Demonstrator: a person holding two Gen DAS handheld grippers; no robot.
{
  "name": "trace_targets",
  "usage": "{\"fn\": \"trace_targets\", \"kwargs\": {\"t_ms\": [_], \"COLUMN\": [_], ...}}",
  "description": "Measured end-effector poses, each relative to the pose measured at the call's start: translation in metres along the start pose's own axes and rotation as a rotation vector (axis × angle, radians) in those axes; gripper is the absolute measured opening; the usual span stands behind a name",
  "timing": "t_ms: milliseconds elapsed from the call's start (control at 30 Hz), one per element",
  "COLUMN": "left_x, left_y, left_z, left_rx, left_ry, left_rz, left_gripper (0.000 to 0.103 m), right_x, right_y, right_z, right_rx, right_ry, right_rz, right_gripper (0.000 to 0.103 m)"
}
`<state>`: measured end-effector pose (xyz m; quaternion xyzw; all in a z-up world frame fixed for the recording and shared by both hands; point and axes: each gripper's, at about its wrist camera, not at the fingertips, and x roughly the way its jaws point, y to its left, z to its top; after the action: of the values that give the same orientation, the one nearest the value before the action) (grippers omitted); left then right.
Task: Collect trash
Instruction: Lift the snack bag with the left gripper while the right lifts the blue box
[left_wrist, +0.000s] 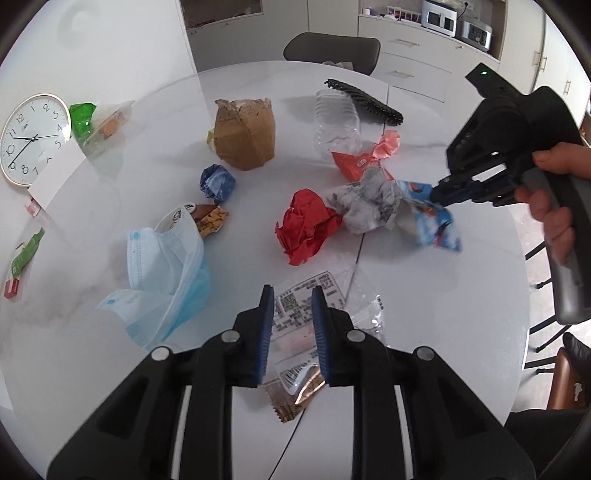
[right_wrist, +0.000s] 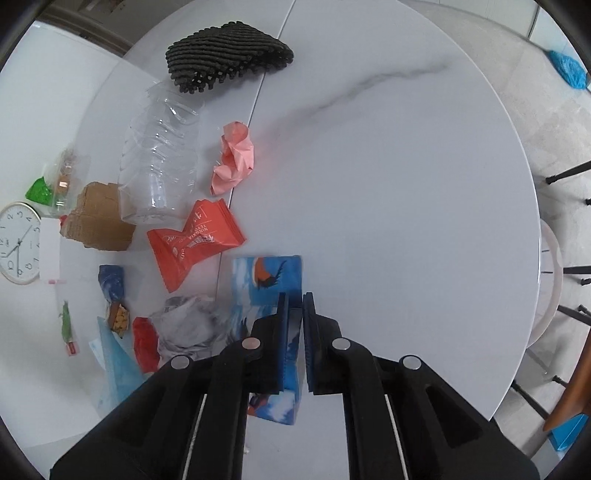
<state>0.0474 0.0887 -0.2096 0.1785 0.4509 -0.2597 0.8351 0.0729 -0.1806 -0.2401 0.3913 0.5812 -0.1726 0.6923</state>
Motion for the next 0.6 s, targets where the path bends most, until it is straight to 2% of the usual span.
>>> {"fn": "trace_targets", "kwargs": {"t_ms": [200,233,267,333,367,400,467,500,567,600], "left_x": [0.001,0.003,0.004,0.000,-0.004,-0.010,-0.024,-0.026,-0.019,-0.016], "left_y": [0.003,0.003,0.003,0.003,0.002,-0.001,-0.011,-0.019,-0.028,-0.030], "left_z": [-0.005,-0.006,-0.007,-0.008,-0.008,-0.007,-0.008,-0.010,-0.014,-0.015], "left_rx": [-0.026,-0.027,-0.017,0.009,0.041,0.098,0.285,0.428,0.612,0.671], "left_ry": [0.009,0.021,0.026,0.011,0.004,-0.014,-0.093,-0.117,-0.102,-0.098], "left_rz": [-0.007,-0.012,-0.015,-0.007,-0.016,-0.018,0.030,0.035,0.037,0.034], "left_gripper": [0.021,0.021,0.021,0.028,0.049,0.077,0.097,0.097,0.097,0.097], "right_x": [-0.004,-0.004,-0.006,-0.008,-0.011,-0.014,-0.022,-0.025,-0.030,-0.031], "right_y": [-0.008,-0.008,-0.011,-0.014,-0.016,-0.016,-0.017,-0.017,-0.017,-0.017], "right_z": [0.003,0.002,0.002,0.000,-0.002,-0.003,-0.004,-0.005,-0.007,-0.007], "right_rx": [-0.009,-0.014,-0.013,0.010,0.018,0.011,-0.017,-0.033,-0.064,-0.073], "right_ry": [0.014,0.020,0.027,0.044,0.041,0.039,0.031,0.031,0.033,0.033], "right_rz": [0.042,0.042,0.045,0.075,0.081,0.069,0.064,0.057,0.051,0.046], "right_gripper": [0.014,0.023,0.044,0.072,0.075,0.075,0.077,0.078,0.081,0.081]}}
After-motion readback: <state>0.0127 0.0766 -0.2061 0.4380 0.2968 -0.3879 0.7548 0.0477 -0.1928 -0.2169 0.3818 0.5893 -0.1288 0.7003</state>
